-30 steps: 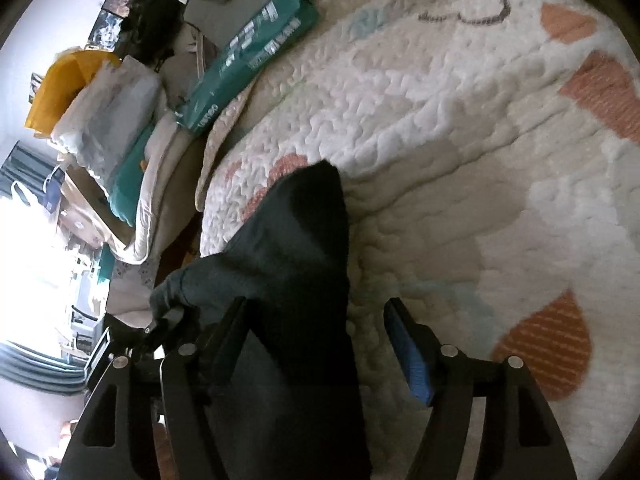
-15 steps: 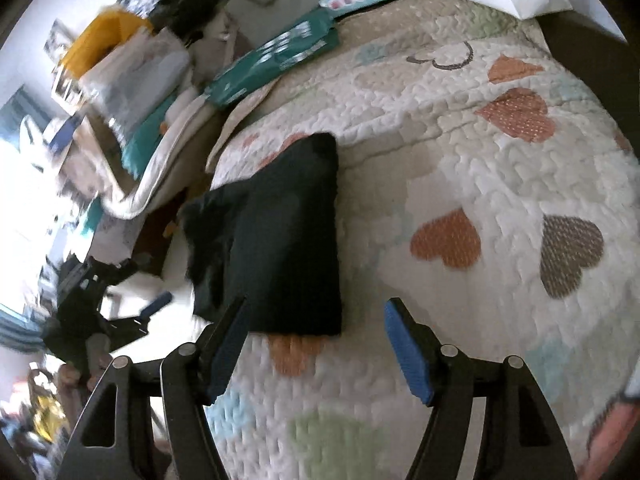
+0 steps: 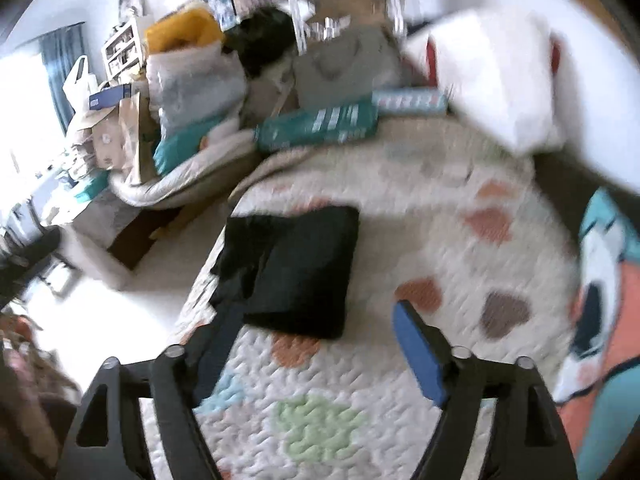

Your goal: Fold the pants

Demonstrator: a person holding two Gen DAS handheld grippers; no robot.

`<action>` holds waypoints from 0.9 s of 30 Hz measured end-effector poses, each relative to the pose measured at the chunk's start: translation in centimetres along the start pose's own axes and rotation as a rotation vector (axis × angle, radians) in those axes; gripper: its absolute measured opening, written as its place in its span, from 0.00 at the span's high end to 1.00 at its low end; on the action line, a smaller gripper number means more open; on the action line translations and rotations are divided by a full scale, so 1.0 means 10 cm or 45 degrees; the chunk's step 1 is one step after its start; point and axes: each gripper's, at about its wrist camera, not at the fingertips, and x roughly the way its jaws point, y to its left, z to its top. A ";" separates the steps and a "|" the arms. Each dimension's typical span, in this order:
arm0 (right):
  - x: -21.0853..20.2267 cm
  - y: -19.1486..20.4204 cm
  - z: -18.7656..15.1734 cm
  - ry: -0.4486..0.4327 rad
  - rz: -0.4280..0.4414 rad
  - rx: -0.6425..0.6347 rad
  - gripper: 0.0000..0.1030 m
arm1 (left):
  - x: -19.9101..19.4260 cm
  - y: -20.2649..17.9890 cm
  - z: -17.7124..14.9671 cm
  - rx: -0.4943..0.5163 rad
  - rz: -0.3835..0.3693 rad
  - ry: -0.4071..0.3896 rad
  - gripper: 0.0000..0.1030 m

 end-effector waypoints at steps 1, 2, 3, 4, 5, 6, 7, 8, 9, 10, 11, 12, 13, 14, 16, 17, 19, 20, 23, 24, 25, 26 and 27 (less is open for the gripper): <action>-0.05 0.03 0.01 -0.039 -0.031 -0.015 0.10 | -0.11 -0.01 0.02 0.000 -0.003 -0.048 0.03; -0.09 0.06 0.02 -0.072 -0.056 -0.027 0.08 | -0.16 -0.02 0.03 0.000 -0.002 -0.073 0.00; -0.13 0.09 0.01 -0.111 -0.082 -0.037 0.05 | -0.23 -0.02 0.04 -0.003 -0.003 -0.092 0.00; -0.15 0.11 0.02 -0.131 -0.102 -0.042 0.04 | -0.28 0.00 0.05 -0.013 -0.013 -0.096 0.00; -0.16 0.12 0.02 -0.151 -0.122 -0.044 0.01 | -0.30 0.03 0.06 -0.025 -0.025 -0.090 0.00; -0.18 0.13 0.01 -0.177 -0.145 -0.049 0.00 | -0.31 0.04 0.06 -0.034 -0.031 -0.082 0.00; -0.19 0.14 0.01 -0.193 -0.161 -0.055 0.00 | -0.31 0.07 0.07 -0.050 -0.022 -0.071 0.00; -0.19 0.14 -0.01 -0.196 -0.167 -0.062 0.00 | -0.32 0.09 0.06 -0.056 -0.005 -0.068 0.00; -0.17 0.14 -0.02 -0.180 -0.162 -0.068 0.00 | -0.32 0.11 0.05 -0.060 0.016 -0.067 0.00; -0.15 0.15 -0.02 -0.160 -0.152 -0.069 0.00 | -0.31 0.13 0.03 -0.062 0.038 -0.066 0.00; -0.13 0.14 -0.03 -0.140 -0.138 -0.065 0.00 | -0.29 0.15 0.02 -0.064 0.064 -0.058 0.00; -0.11 0.13 -0.03 -0.122 -0.118 -0.052 0.00 | -0.27 0.16 -0.01 -0.067 0.093 -0.039 0.00; -0.11 0.12 -0.05 -0.112 -0.103 -0.039 0.00 | -0.24 0.17 -0.04 -0.071 0.117 -0.022 0.00; -0.10 0.12 -0.06 -0.101 -0.083 -0.026 0.00 | -0.22 0.18 -0.07 -0.072 0.134 -0.009 0.00; -0.08 0.14 -0.08 -0.086 -0.046 -0.016 0.00 | -0.17 0.19 -0.12 -0.068 0.169 0.004 0.00; -0.08 0.16 -0.10 -0.084 -0.040 -0.023 0.00 | -0.16 0.19 -0.13 -0.065 0.186 0.000 0.00; -0.06 0.21 -0.14 -0.077 -0.036 -0.060 0.00 | -0.15 0.19 -0.16 -0.064 0.208 -0.007 0.00; -0.05 0.23 -0.16 -0.072 -0.033 -0.074 0.00 | -0.13 0.19 -0.17 -0.067 0.214 -0.005 0.00; -0.01 0.26 -0.21 -0.040 -0.006 -0.091 0.00 | -0.04 0.18 -0.23 -0.067 0.210 0.032 0.00; 0.00 0.26 -0.21 -0.033 0.002 -0.089 0.00 | -0.01 0.18 -0.25 -0.061 0.220 0.047 0.00; 0.01 0.26 -0.23 -0.027 0.007 -0.087 0.00 | 0.02 0.17 -0.27 -0.051 0.243 0.062 0.00; 0.02 0.26 -0.24 -0.025 0.008 -0.086 0.00 | 0.08 0.14 -0.30 -0.022 0.284 0.088 0.00; 0.03 0.26 -0.24 -0.021 0.010 -0.084 0.00 | 0.11 0.14 -0.32 -0.001 0.298 0.104 0.00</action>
